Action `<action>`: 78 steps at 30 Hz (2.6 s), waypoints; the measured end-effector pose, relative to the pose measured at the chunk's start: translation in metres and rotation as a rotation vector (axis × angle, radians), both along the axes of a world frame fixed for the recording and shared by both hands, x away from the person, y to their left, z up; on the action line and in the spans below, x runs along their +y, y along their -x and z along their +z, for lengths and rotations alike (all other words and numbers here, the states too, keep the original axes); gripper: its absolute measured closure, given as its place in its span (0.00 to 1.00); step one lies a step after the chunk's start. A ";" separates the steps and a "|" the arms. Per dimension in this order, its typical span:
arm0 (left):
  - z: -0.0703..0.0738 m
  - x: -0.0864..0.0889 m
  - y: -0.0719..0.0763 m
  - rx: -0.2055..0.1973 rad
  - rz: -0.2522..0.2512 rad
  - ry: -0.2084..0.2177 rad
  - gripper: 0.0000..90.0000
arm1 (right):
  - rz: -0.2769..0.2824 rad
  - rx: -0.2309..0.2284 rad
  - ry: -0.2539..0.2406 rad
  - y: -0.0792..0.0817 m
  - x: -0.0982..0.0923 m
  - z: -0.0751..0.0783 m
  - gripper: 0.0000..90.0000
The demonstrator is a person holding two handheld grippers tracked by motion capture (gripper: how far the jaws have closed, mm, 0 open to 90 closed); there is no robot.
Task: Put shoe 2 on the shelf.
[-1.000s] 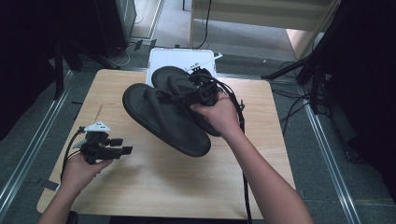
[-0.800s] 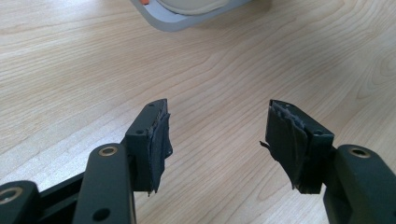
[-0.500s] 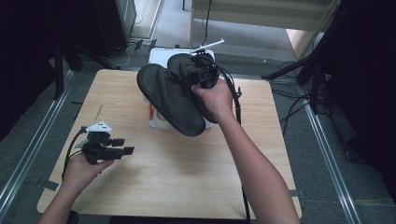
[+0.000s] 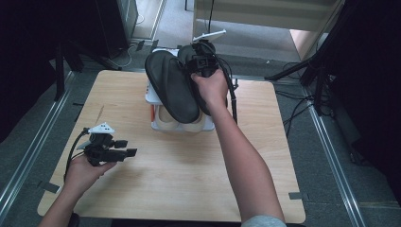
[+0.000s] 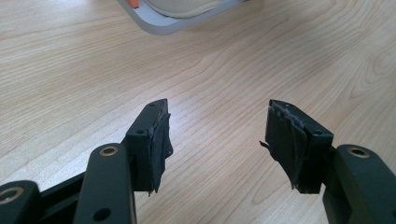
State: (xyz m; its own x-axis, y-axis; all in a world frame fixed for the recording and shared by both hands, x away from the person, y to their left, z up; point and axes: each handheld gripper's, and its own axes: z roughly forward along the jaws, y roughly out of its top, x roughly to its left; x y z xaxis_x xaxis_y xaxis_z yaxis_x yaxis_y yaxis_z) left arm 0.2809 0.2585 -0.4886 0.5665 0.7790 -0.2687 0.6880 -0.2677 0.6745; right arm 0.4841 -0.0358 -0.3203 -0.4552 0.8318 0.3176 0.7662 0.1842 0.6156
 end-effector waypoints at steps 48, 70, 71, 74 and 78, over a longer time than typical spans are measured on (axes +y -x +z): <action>0.000 -0.010 -0.004 0.003 -0.053 -0.009 0.45 | -0.331 -0.020 -0.004 -0.043 0.033 -0.002 0.77; -0.001 -0.011 -0.004 0.007 -0.060 -0.015 0.45 | -0.318 -0.047 -0.006 -0.042 0.035 -0.011 0.62; -0.001 -0.011 -0.004 0.006 -0.058 -0.015 0.45 | -0.318 -0.050 -0.001 -0.041 0.036 -0.011 0.61; -0.001 -0.012 -0.004 0.006 -0.060 -0.017 0.45 | -0.325 -0.056 0.007 -0.041 0.038 -0.011 0.61; -0.001 -0.012 -0.004 0.006 -0.058 -0.017 0.45 | -0.325 -0.059 0.007 -0.040 0.037 -0.012 0.60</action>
